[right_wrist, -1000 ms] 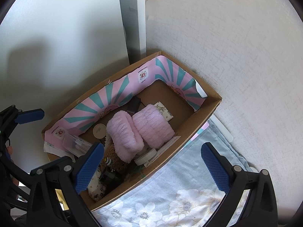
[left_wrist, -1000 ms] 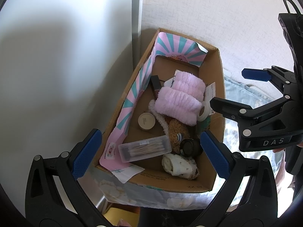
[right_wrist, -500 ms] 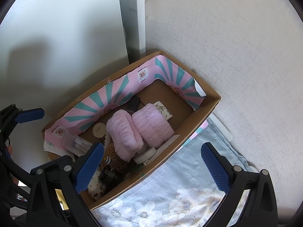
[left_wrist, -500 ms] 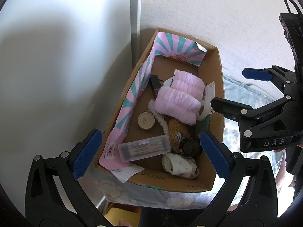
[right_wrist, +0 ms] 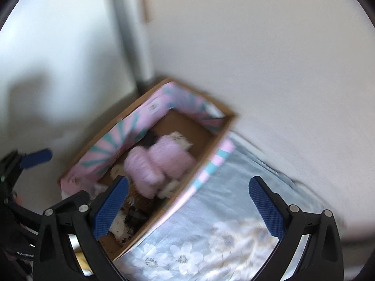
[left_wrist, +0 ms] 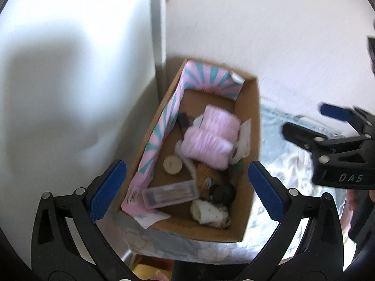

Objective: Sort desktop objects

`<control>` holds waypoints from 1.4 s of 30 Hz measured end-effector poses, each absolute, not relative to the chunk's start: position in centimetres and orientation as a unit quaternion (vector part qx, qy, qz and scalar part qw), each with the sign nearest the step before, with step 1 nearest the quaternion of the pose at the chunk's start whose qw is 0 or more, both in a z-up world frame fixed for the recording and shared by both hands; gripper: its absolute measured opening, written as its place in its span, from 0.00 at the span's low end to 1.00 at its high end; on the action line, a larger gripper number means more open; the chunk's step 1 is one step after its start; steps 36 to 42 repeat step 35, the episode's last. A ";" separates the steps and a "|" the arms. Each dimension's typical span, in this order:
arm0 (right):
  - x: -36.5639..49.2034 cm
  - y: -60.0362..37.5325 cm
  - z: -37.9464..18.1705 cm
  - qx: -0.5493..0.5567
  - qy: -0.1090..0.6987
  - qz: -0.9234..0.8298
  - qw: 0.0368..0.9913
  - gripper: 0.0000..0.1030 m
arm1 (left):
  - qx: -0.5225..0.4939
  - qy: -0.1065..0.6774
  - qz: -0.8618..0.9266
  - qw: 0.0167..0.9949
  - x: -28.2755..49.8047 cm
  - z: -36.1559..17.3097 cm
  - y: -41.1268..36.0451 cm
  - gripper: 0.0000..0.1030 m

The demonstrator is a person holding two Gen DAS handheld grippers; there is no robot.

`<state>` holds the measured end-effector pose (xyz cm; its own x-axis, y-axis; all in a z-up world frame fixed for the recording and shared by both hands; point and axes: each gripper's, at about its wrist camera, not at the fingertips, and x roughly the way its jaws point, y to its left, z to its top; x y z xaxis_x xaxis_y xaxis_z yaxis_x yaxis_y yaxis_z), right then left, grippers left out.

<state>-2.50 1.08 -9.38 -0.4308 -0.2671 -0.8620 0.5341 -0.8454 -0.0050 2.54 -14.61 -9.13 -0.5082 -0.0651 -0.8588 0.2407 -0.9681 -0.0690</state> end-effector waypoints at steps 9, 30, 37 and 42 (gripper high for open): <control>0.9 11.9 -3.5 0.435 0.038 -0.898 0.064 0.99 | 0.430 0.072 -0.897 0.077 0.5 -3.2 -9.1 1.00; 7.1 17.9 -2.5 0.422 0.002 -0.906 -0.034 0.99 | 0.419 0.003 -0.908 0.031 2.6 -1.5 0.8 1.00; 7.1 17.8 -2.5 0.420 0.003 -0.907 -0.034 0.99 | 0.414 -0.003 -0.909 0.038 2.6 -1.5 0.5 1.00; 7.1 17.8 -2.5 0.420 0.003 -0.907 -0.034 0.99 | 0.414 -0.003 -0.909 0.038 2.6 -1.5 0.5 1.00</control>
